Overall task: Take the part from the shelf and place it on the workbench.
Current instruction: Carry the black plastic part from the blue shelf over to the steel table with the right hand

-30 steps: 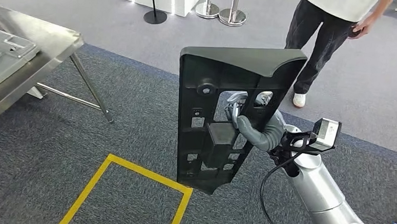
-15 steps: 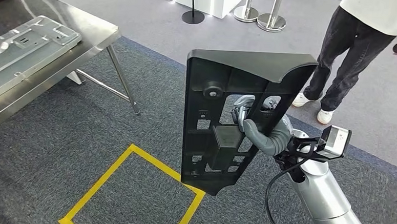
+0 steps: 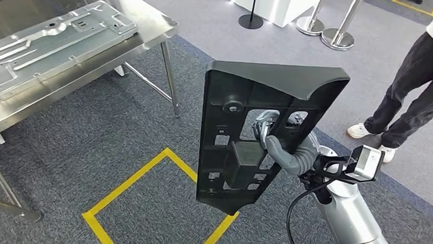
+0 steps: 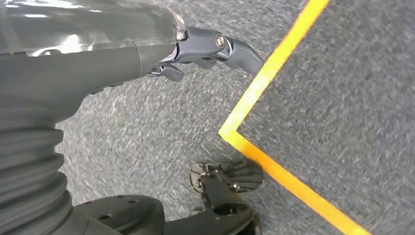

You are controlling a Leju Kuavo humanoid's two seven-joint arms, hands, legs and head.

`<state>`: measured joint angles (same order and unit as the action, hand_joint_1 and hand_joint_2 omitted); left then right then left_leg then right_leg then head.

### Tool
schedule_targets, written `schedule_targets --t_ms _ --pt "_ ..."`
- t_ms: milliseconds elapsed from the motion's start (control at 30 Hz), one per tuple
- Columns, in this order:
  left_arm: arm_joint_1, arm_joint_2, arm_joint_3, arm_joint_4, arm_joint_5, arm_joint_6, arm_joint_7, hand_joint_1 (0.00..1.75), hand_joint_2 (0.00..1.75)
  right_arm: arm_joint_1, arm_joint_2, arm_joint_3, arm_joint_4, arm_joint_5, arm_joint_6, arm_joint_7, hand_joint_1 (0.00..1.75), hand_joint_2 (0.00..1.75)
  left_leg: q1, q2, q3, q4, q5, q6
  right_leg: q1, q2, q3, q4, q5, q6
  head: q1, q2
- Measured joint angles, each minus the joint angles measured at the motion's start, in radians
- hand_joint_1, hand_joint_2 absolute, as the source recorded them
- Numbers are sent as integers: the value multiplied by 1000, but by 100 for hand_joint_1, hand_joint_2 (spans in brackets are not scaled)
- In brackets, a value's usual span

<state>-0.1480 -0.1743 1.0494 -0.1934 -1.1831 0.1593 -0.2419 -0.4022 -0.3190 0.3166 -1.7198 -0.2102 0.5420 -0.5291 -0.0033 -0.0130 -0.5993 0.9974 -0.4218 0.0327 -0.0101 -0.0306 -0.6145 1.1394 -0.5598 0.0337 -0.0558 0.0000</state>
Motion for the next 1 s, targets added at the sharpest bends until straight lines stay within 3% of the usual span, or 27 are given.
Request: schedule_targets --t_ms 67,100,133,167,233,300,367,400,467,533,600,633,667,733,767,800,867,900,933,1000 --pt "0 0 0 0 4 1 -6 0 175 4 1 -5 0 7 6 3 175 175 0 -24 -1 2 1 2 -3 22 -66 128 -46 4 0 0" --pt "0 0 1 0 5 2 -9 0 175 3 2 -6 0 10 9 9 175 175 0 -37 -2 3 1 2 -4 24 -82 155 -43 6 0 0" --pt "0 0 1 0 6 3 -12 0 175 1 2 -8 0 11 11 17 175 175 1 -51 -2 6 1 1 -5 24 -79 143 -22 6 0 0" --pt "0 0 1 0 6 4 -14 0 175 -4 2 -9 0 11 12 28 175 175 2 -65 -2 10 0 0 -7 29 -57 91 15 6 0 0" --pt "-2 -1 2 0 5 4 -15 0 175 -18 3 -15 0 11 9 50 175 175 3 -90 -6 21 -4 -8 -12 64 4 -44 74 4 0 0" --pt "-2 -2 2 0 2 3 -14 0 175 -29 6 -22 -2 9 -1 74 175 175 5 -111 -15 27 -3 -20 -13 91 32 -108 87 0 0 0" --pt "3 -2 2 0 -1 2 -11 0 175 -35 7 -29 -5 5 -10 94 175 175 7 -128 -23 24 1 -32 -11 78 33 -113 89 -10 0 0" --pt "6 -2 2 0 -1 2 -10 0 175 -38 7 -30 -7 3 -11 100 175 175 6 -119 -26 27 -1 -38 -11 67 35 -117 91 -16 0 0" --pt "9 -3 2 0 -1 2 -9 0 175 -42 6 -35 -12 -2 -12 104 175 175 3 -63 -51 80 -38 -48 -13 41 39 -126 96 -30 0 0" --pt "7 -3 2 0 -1 2 -9 0 175 -43 5 -40 -14 -6 -12 105 175 175 5 -10 -108 208 -107 -56 -8 13 39 -128 95 -37 0 0" --pt "7 -3 2 0 -1 2 -9 0 175 -42 5 -42 -15 -6 -12 107 175 175 9 2 -153 308 -140 -61 -6 -15 39 -127 94 -38 0 0" --pt "8 -3 2 0 -1 2 -9 0 175 -42 5 -42 -15 -6 -12 108 175 175 10 5 -148 303 -128 -63 -6 -28 39 -127 93 -37 0 0" --pt "9 -3 2 0 -1 2 -9 0 175 -42 5 -42 -15 -6 -11 108 175 175 10 11 -122 256 -100 -62 -6 -40 41 -127 92 -36 0 0" --pt "8 -3 2 0 -1 2 -9 0 175 -43 5 -42 -17 -6 -11 108 175 175 6 46 -42 107 -40 -54 -3 -62 46 -126 87 -30 0 0" --pt "7 -3 2 0 -1 2 -9 0 175 -44 5 -42 -17 -6 -11 109 175 175 2 60 -15 53 -23 -47 -1 -71 49 -126 85 -25 0 0" --pt "7 -3 2 0 -1 2 -9 0 175 -44 5 -43 -18 -6 -11 109 175 175 -2 68 -1 24 -17 -40 2 -80 50 -126 84 -21 0 0" --pt "8 -3 2 0 -1 2 -9 0 175 -46 6 -44 -18 -6 -10 110 175 175 -5 52 -4 18 -15 -27 4 -96 53 -128 84 -10 0 0" --pt "9 -3 2 0 -1 2 -9 0 175 -47 7 -44 -18 -6 -10 110 175 175 -2 41 -4 14 -12 -22 2 -95 54 -126 80 -4 0 0" --pt "9 -4 2 0 -1 2 -9 0 175 -48 8 -45 -19 -6 -10 110 175 175 1 30 -2 10 -8 -16 -1 -77 50 -114 69 1 0 0" --pt "7 -4 2 0 -2 2 -9 0 175 -49 11 -47 -22 -7 -11 112 175 175 6 9 0 3 -1 -6 -6 -18 13 -30 17 7 0 0"
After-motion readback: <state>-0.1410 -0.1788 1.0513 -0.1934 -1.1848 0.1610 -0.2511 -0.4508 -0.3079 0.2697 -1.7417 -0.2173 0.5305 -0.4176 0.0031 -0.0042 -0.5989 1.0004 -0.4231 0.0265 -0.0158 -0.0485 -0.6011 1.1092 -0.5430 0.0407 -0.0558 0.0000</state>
